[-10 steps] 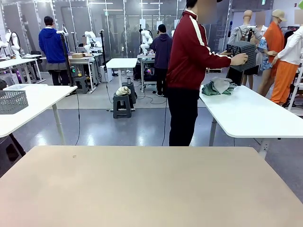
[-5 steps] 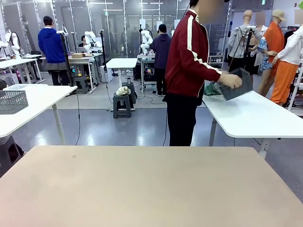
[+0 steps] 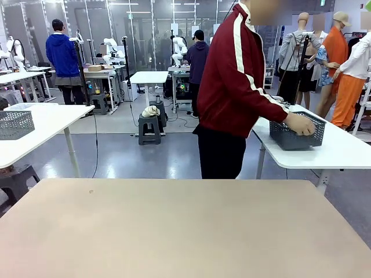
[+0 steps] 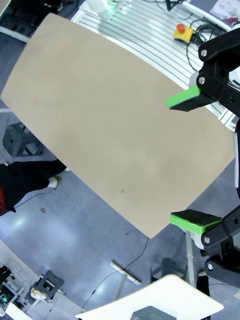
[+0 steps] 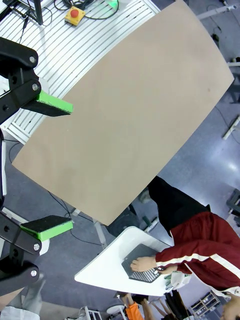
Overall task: Fold the towels and place them in the basket.
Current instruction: When a person lays out a Towel with hook on the table, fold it in half twice.
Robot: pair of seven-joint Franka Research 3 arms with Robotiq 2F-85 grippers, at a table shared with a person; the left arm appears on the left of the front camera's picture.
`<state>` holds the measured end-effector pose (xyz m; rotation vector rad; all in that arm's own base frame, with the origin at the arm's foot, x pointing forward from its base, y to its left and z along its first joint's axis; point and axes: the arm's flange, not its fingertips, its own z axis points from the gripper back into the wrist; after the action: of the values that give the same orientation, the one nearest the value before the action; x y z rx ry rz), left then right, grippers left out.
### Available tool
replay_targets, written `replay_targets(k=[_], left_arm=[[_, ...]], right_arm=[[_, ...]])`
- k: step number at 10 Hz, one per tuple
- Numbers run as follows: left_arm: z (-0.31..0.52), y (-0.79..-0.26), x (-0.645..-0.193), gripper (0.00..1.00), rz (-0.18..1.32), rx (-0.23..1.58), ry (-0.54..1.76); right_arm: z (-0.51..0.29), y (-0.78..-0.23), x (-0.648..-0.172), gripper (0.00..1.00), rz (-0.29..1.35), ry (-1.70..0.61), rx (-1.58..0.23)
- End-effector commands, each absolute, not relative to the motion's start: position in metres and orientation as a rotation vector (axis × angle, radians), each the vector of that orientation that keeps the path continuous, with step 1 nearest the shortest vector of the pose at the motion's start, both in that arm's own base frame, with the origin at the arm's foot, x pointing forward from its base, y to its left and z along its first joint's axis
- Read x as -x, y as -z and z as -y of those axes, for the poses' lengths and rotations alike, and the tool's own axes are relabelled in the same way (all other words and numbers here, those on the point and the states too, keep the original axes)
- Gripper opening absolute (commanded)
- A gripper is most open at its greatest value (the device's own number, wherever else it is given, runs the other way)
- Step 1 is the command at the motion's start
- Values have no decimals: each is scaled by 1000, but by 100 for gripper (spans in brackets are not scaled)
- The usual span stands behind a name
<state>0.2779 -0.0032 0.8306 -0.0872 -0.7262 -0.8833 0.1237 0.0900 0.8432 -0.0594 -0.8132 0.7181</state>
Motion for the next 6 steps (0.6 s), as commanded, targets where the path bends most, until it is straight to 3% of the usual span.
replay_targets(k=[1, 6], left_arm=[[3, -831, -278, 100, 730, 93, 888], [3, -831, -278, 100, 730, 93, 888]], right_arm=[[-89, -844, -118, 100, 823, -721, 59], [-89, -844, -118, 100, 823, -721, 59]])
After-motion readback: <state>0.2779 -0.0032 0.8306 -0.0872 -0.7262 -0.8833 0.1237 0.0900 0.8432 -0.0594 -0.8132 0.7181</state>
